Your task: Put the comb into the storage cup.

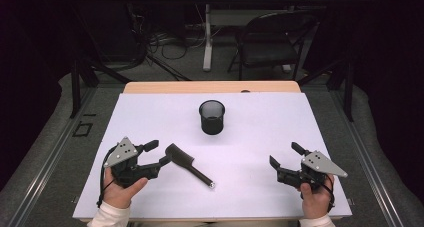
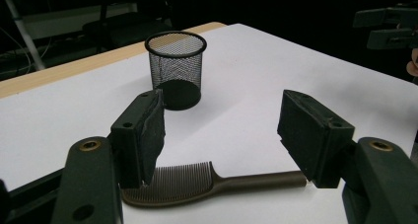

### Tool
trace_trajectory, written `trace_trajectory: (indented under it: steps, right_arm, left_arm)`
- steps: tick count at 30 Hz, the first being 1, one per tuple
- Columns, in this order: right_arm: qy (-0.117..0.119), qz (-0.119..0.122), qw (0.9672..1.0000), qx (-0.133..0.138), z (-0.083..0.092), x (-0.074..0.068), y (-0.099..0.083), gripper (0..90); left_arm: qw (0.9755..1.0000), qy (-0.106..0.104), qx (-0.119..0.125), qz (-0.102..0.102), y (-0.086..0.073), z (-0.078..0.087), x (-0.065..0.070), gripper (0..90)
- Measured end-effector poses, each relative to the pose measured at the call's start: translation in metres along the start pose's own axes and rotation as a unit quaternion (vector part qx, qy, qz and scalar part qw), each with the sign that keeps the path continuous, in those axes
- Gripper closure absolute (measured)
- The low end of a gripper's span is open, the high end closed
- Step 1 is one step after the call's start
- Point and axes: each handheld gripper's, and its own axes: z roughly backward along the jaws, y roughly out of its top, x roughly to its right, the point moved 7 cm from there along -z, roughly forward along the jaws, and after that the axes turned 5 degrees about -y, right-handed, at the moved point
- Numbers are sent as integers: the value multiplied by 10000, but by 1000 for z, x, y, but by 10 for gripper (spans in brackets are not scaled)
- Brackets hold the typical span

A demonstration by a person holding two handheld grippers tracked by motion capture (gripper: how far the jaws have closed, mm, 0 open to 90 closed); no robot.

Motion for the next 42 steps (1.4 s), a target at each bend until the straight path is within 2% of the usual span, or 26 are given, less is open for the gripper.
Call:
trace_trajectory:
  steps: [9,13,18,24,26,29,33,34,39,42]
  right_arm:
    - [23,5,10000,-40,-2,-1,-2,136]
    - [29,5,10000,-67,-1,-1,-3,137]
    - [46,-17,10000,-54,-2,-2,-3,139]
    - [47,14,10000,-59,-3,-2,-4,140]
    - [57,25,9999,-97,-2,-2,-5,140]
    - [46,36,9999,-89,-3,-2,-5,140]
    - [50,2,9999,-92,-3,-3,-5,140]
    - [57,-3,9999,-90,-3,-3,-6,140]
    - [58,18,9999,-92,-4,-3,-6,140]
    - [63,39,9999,-113,-4,-3,-6,140]
  left_arm:
    - [9996,-60,-222,164,8,-7,4,481]
    - [9992,-71,-369,145,11,-11,4,501]
    - [9984,-70,-502,231,14,-16,4,511]
    - [9980,-29,-608,141,18,-21,6,541]
    - [9981,79,-615,68,18,-23,6,566]
    - [9975,104,-695,72,19,-25,8,572]
    - [9973,100,-729,-17,21,-29,10,592]
    - [9966,99,-819,-26,21,-31,11,604]
    - [9959,105,-899,-43,23,-35,14,618]
    - [9953,108,-964,29,23,-39,14,641]
